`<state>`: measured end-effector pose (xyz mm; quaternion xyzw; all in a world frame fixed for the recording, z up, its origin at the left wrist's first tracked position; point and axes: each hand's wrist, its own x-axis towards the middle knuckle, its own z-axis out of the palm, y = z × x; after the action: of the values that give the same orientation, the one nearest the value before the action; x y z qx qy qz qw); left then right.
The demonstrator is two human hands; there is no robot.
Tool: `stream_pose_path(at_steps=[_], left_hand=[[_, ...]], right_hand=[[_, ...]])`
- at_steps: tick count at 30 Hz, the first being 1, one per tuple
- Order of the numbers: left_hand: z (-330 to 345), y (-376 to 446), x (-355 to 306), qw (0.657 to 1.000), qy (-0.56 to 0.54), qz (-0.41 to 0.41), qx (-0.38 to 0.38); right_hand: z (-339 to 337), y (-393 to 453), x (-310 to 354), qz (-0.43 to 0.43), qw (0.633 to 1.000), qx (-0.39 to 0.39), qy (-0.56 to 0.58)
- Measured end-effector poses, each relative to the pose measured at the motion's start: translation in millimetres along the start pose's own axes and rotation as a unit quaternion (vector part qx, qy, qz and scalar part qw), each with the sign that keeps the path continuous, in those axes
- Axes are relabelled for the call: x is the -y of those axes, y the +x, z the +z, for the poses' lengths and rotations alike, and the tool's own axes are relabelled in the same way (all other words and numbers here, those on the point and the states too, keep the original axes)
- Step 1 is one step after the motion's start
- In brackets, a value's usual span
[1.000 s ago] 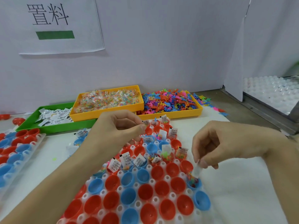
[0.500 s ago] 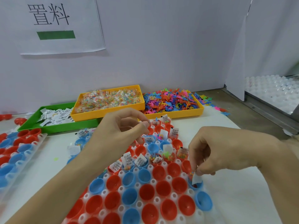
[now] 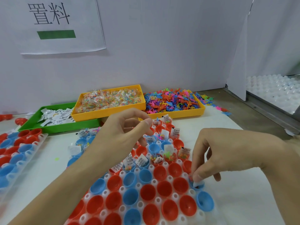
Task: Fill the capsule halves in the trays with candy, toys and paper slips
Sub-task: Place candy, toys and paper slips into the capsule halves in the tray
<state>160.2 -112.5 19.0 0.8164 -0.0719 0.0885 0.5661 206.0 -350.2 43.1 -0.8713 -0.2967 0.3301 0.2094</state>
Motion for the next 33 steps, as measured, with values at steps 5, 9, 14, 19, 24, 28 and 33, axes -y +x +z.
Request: stream_pose_path(at_steps=[5,9,14,19,24,28,33], left_hand=[[-0.3,-0.3,-0.4,1.000,0.000,0.002,0.005],[-1.3,0.0,-1.4,1.000,-0.003,0.001,0.004],[-2.3,0.2,-2.2,1.000,-0.003,0.005,-0.004],[-2.2,0.1,-4.1,1.000,-0.004,0.002,-0.007],[-3.4,0.5,-5.7,1.000,-0.003,0.001,-0.010],[-4.6,0.0,-6.2,1.000,0.002,0.003,-0.011],[-5.1,-0.4,-6.1,1.000,-0.001,0.001,-0.010]], right_hand=[[0.2,2.0,-1.6,-0.007,1.000,0.010,-0.005],[1.3,3.6,-2.5,-0.009,1.000,0.004,-0.010],[1.6,4.4,-3.5,-0.010,1.000,-0.003,-0.013],[2.3,6.7,-3.2,-0.019,0.999,-0.028,-0.026],[-0.4,5.8,-5.2,-0.028,0.999,-0.028,-0.017],[-2.7,3.1,-7.4,-0.028,0.999,-0.032,-0.016],[-0.7,6.2,-7.9,-0.014,0.998,-0.056,-0.037]])
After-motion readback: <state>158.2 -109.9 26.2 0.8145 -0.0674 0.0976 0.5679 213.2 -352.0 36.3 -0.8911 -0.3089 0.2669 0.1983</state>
